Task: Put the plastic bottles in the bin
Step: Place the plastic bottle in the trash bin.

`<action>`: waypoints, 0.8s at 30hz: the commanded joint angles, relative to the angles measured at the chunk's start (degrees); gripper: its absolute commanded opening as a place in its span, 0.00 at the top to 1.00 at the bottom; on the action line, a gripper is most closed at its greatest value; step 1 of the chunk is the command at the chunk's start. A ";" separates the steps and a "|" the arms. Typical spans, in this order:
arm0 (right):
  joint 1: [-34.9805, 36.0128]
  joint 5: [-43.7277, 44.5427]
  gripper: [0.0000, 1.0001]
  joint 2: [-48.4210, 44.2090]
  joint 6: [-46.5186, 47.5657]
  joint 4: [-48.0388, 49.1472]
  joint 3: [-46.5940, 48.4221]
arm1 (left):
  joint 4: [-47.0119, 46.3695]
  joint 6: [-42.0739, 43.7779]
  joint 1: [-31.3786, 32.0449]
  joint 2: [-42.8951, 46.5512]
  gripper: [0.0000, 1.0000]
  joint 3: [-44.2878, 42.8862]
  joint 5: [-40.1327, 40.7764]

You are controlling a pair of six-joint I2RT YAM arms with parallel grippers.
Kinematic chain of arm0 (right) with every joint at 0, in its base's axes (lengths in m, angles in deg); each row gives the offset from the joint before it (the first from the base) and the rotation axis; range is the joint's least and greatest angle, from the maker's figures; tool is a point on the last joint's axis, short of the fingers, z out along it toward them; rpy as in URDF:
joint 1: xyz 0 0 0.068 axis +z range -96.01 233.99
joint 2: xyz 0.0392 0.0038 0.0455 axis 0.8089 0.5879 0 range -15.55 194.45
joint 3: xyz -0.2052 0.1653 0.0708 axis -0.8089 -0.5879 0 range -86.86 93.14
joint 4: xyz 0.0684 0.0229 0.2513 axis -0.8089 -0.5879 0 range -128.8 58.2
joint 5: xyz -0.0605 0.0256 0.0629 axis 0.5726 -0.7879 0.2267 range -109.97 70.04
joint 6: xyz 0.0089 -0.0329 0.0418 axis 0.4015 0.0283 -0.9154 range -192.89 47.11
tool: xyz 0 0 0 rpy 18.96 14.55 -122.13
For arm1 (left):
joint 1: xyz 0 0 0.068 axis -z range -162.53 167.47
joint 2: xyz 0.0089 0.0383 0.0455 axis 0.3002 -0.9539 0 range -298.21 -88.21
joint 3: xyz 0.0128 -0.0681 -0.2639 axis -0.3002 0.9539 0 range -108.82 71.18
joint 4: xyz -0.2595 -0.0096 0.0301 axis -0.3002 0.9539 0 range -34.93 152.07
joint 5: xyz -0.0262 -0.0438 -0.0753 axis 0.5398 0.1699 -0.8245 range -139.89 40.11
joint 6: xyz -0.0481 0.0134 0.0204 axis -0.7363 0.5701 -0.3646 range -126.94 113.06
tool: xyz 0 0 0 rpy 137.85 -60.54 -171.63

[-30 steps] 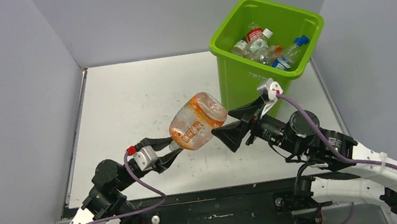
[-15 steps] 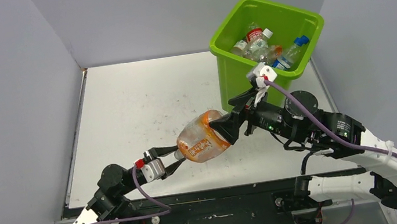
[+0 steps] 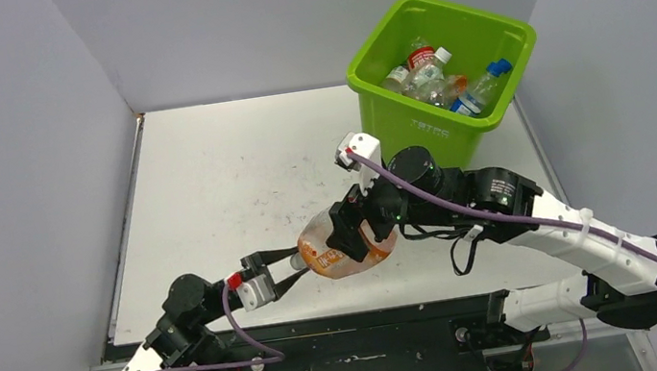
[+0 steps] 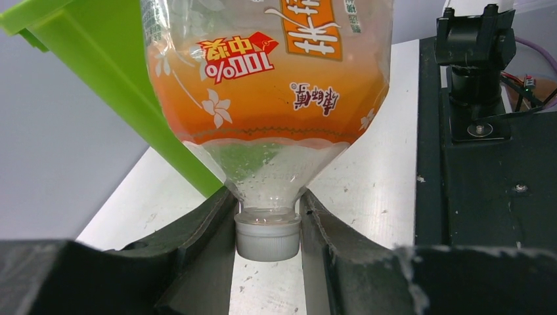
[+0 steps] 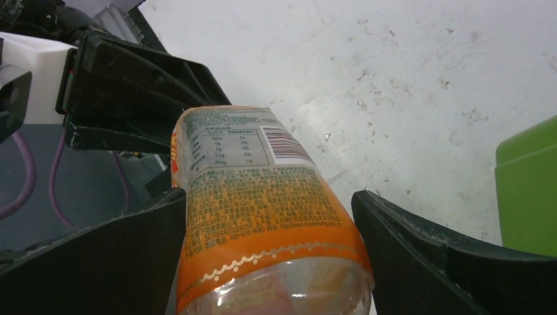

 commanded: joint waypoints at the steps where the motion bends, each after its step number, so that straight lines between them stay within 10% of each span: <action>1: -1.45 -5.91 0.09 0.41 -1.82 -3.44 3.60 | -4.30 2.35 0.52 1.85 1.00 -0.39 0.21; 6: -3.82 -13.61 0.59 0.01 -4.93 -0.54 2.12 | -6.62 0.11 0.56 2.53 0.94 -0.16 2.72; 11: -3.96 -14.14 0.69 -3.08 -6.53 9.57 0.16 | -11.80 -9.80 0.42 1.96 0.02 -1.96 7.12; 17: -3.87 -4.42 0.67 -12.99 -6.09 35.25 -12.44 | -20.23 -39.52 0.48 0.01 0.04 -3.98 17.39; 24: -3.79 -1.22 0.66 -20.42 -7.82 59.89 -28.97 | -51.45 -68.72 0.56 -7.10 0.04 4.62 22.25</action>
